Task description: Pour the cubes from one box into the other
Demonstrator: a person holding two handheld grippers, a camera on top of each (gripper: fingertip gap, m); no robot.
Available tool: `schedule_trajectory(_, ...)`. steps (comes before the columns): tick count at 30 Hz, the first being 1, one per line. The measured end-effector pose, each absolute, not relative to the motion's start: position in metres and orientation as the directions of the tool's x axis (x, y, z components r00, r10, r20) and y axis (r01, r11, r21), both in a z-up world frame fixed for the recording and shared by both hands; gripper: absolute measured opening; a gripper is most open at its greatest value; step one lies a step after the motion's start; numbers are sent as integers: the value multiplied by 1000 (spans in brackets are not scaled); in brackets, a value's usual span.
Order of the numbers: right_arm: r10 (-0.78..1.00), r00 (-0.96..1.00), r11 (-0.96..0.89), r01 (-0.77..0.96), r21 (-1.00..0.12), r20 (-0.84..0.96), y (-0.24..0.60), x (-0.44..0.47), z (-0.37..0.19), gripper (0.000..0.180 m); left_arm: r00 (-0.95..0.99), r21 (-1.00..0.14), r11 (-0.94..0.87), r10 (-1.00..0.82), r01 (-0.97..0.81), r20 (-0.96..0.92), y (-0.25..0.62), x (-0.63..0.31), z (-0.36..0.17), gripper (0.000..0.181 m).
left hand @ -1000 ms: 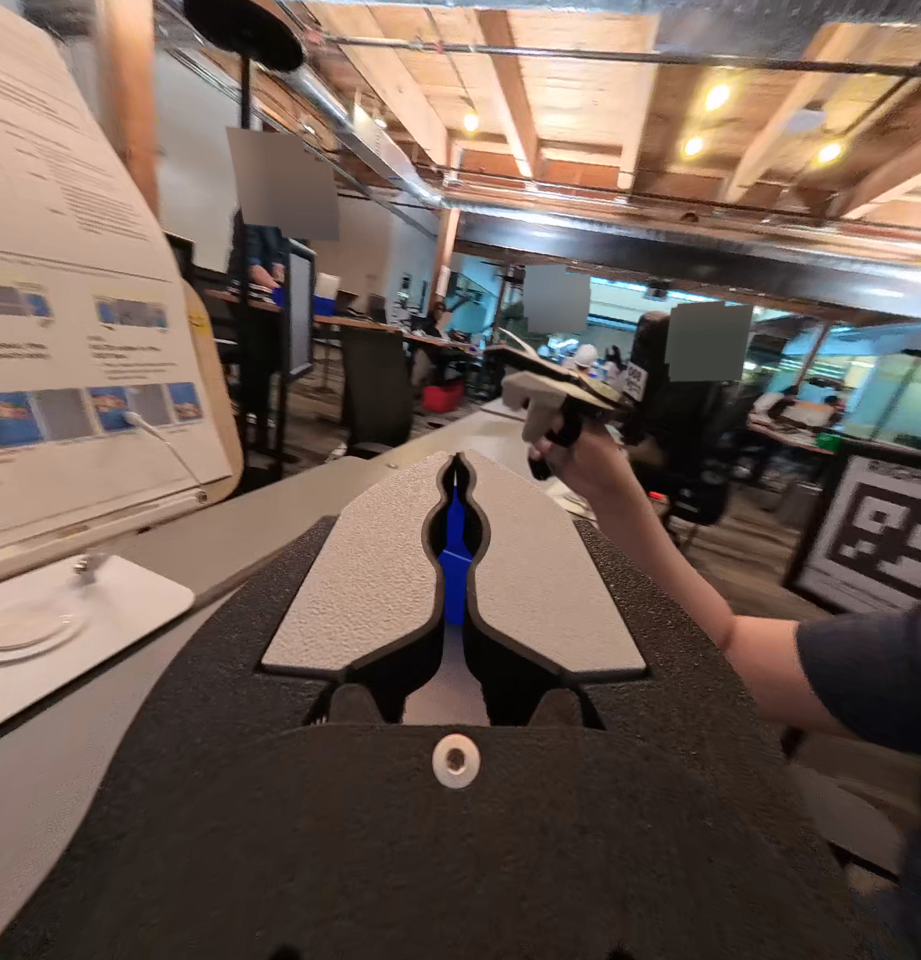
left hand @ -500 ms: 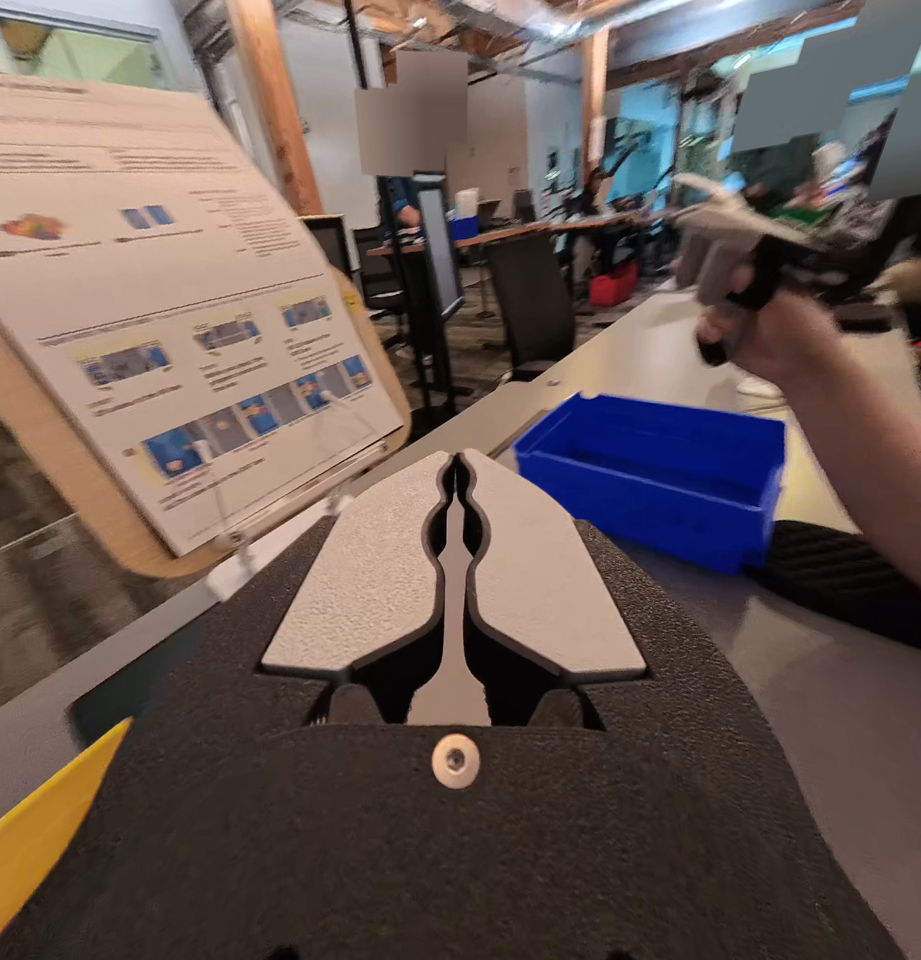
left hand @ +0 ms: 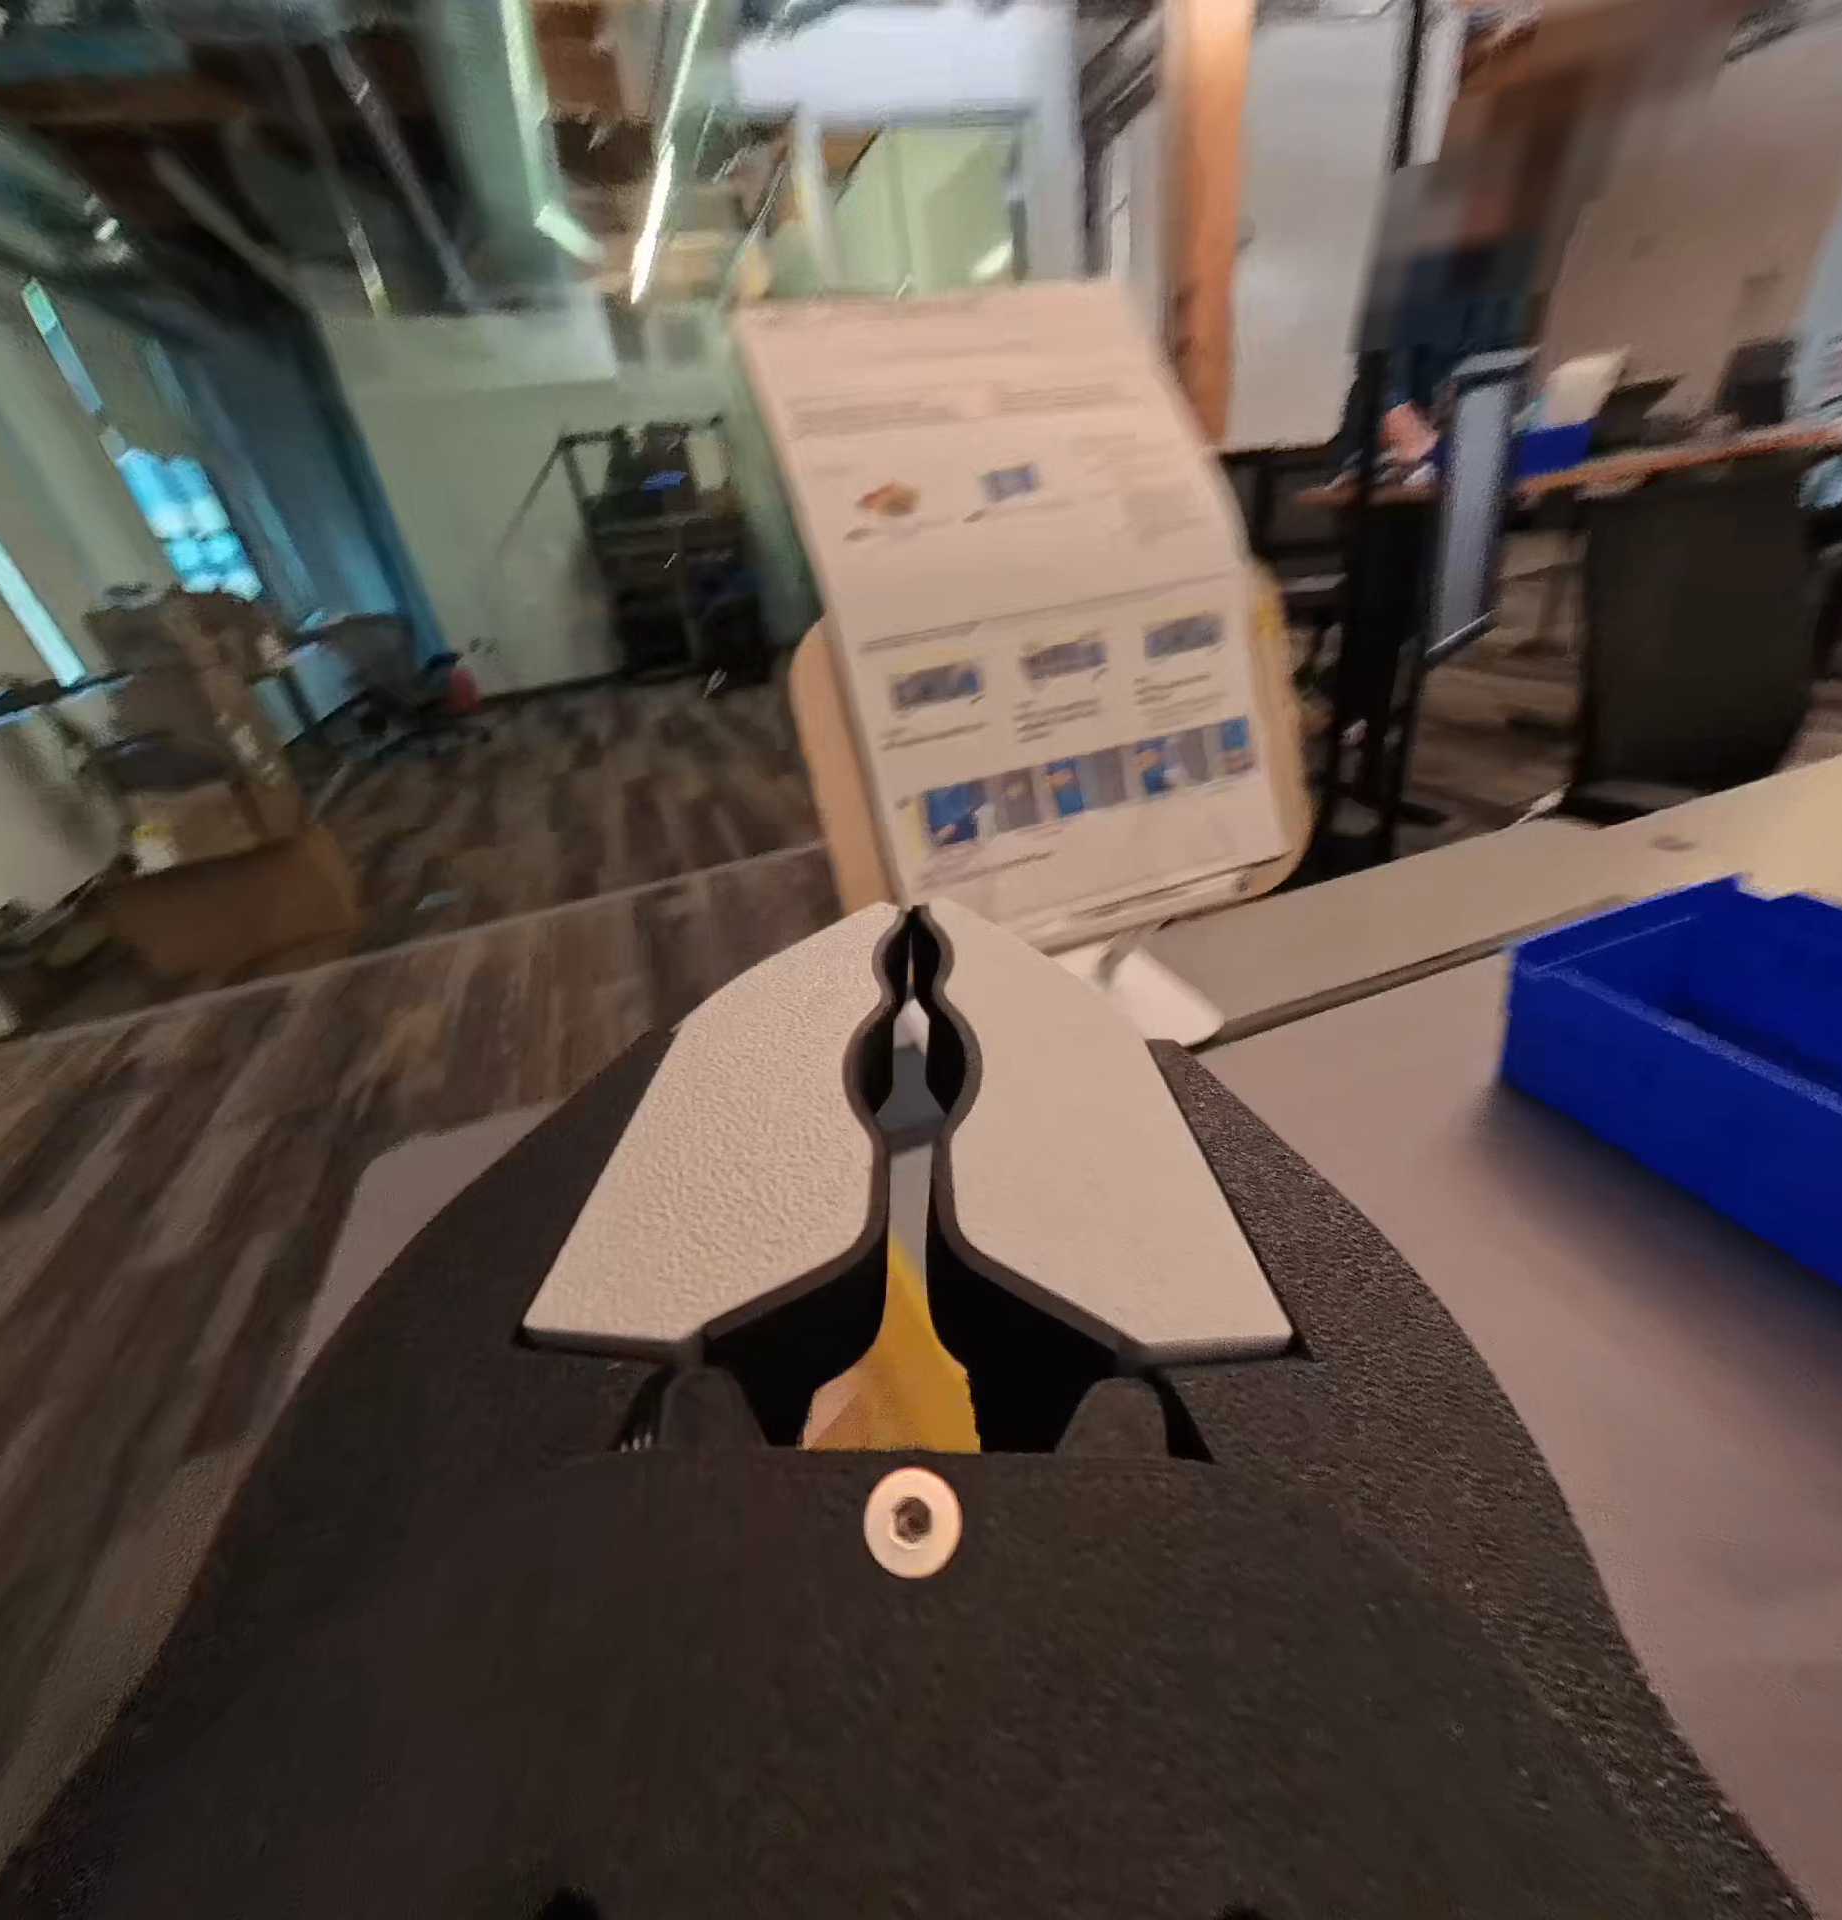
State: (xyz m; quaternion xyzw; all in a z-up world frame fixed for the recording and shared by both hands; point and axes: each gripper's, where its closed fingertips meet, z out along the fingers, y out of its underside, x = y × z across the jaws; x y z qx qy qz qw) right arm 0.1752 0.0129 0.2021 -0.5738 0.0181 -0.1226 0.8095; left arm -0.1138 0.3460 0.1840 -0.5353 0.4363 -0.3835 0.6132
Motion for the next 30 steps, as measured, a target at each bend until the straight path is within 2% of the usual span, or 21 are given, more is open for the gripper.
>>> schedule_trajectory(4,-340,921,267,289,-919,191,5,182,207,0,479,-984,-4,-874,-178,-83,425,-147,153,14)
schedule_trajectory(6,-326,924,257,289,-922,199,8,179,207,0,533,-969,-85,-844,-234,-55,463,-173,137,24)
schedule_trajectory(9,-320,932,204,244,-948,171,13,185,198,1,610,-886,-256,-792,-386,-37,515,-217,97,43)
schedule_trajectory(10,-324,929,179,245,-953,178,15,187,194,1,619,-852,-304,-785,-426,-29,525,-229,82,43)
schedule_trajectory(14,-385,892,68,282,-957,236,21,199,179,7,655,-773,-468,-750,-428,92,539,-253,37,46)
schedule_trajectory(16,-395,884,26,281,-959,248,24,202,172,12,680,-707,-545,-723,-451,123,540,-261,14,60)
schedule_trajectory(19,-379,893,2,262,-965,241,28,201,166,15,706,-644,-606,-694,-467,140,542,-268,-8,68)
schedule_trajectory(24,-374,896,-29,245,-969,238,29,204,160,19,723,-550,-684,-663,-479,196,533,-267,-38,72)
schedule_trajectory(27,-372,899,-52,228,-972,231,31,206,155,19,708,-511,-703,-667,-495,232,525,-256,-51,70)
schedule_trajectory(30,-369,898,-68,230,-971,239,33,206,153,20,701,-486,-687,-687,-540,192,522,-247,-60,64)
